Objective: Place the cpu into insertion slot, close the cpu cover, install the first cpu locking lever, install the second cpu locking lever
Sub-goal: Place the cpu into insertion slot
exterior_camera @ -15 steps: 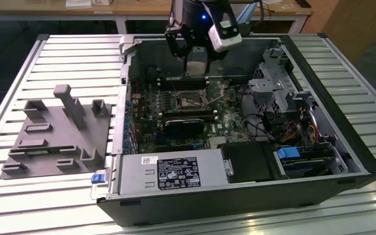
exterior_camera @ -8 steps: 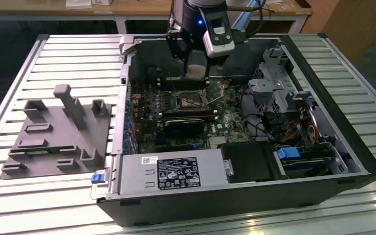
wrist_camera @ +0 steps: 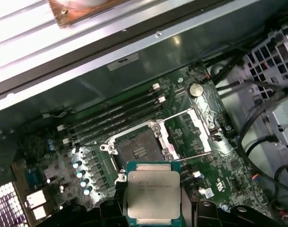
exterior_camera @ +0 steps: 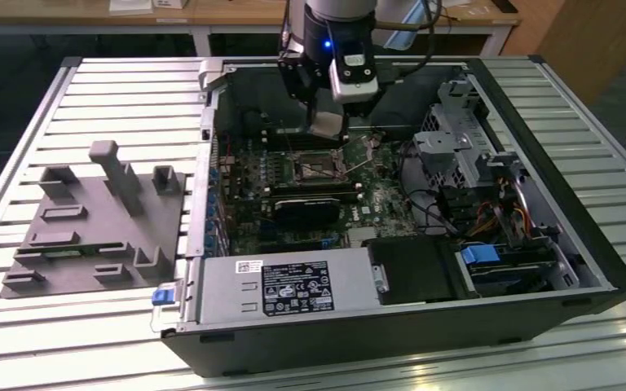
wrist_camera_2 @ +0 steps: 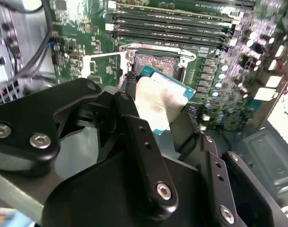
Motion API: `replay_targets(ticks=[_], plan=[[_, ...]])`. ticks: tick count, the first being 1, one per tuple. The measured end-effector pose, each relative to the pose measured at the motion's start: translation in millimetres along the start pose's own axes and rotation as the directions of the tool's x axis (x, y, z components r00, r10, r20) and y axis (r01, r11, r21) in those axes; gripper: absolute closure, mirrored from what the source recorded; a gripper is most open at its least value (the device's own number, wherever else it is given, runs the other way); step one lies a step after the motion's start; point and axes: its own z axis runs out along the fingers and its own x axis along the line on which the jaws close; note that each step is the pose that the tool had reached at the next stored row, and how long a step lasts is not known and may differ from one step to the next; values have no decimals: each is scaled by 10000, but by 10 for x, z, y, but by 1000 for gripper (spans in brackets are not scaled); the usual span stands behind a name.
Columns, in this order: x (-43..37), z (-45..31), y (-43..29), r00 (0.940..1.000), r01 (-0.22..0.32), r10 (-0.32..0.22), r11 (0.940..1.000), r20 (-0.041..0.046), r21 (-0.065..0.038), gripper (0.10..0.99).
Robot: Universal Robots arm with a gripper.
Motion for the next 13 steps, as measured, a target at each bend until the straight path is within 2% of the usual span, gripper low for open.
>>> replay_targets(ticks=[4,7,10,13], plan=[[0,40,-4,9974,-717,717,9974,60,-8,549],[0,70,-6,9919,-1268,1268,9919,106,-16,549],[-1,100,-8,9836,-1797,1797,9837,149,-28,549],[-1,130,-11,9722,-2335,2336,9723,193,-43,549]])
